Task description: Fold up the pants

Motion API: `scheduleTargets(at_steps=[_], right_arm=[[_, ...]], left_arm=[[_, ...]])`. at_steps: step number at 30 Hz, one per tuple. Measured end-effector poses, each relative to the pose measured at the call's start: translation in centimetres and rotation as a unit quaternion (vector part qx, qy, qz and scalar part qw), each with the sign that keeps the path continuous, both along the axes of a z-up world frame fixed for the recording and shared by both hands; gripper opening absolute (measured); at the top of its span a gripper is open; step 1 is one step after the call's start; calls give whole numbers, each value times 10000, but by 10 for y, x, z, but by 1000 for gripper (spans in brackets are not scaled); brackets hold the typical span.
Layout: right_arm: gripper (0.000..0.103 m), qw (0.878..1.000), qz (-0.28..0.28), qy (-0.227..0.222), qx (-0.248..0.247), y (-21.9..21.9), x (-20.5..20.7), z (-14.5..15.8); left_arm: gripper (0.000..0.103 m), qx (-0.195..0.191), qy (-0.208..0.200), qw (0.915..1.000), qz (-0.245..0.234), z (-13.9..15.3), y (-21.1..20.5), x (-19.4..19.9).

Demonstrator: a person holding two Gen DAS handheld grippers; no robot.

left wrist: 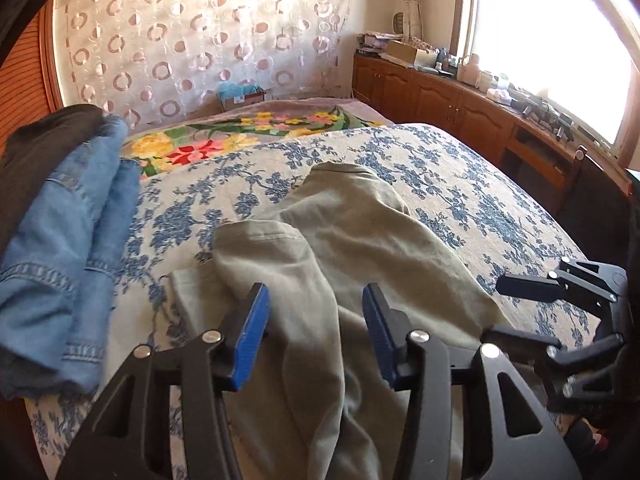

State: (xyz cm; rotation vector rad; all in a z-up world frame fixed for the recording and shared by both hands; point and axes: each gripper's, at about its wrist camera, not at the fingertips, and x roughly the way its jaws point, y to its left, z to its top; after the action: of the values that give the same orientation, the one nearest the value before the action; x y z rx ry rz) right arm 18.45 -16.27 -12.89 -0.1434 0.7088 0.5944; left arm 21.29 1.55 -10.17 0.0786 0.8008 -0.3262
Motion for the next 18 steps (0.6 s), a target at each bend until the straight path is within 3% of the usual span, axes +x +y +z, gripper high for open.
scheduleTargets(at_steps=[11,13,18], right_arm=[[47,9999,19,-123,-11,1,-3,1],[47,9999,23,-139,-7,0,-4,1],[47,9998,21,-183,-8,1,-6,1]], left_arm=[[35,719,329,9967,205,-18,-14,34],[20,751,358,9963,220,-21,-12,35],[6,563,259,9977,261,-16,1,30]])
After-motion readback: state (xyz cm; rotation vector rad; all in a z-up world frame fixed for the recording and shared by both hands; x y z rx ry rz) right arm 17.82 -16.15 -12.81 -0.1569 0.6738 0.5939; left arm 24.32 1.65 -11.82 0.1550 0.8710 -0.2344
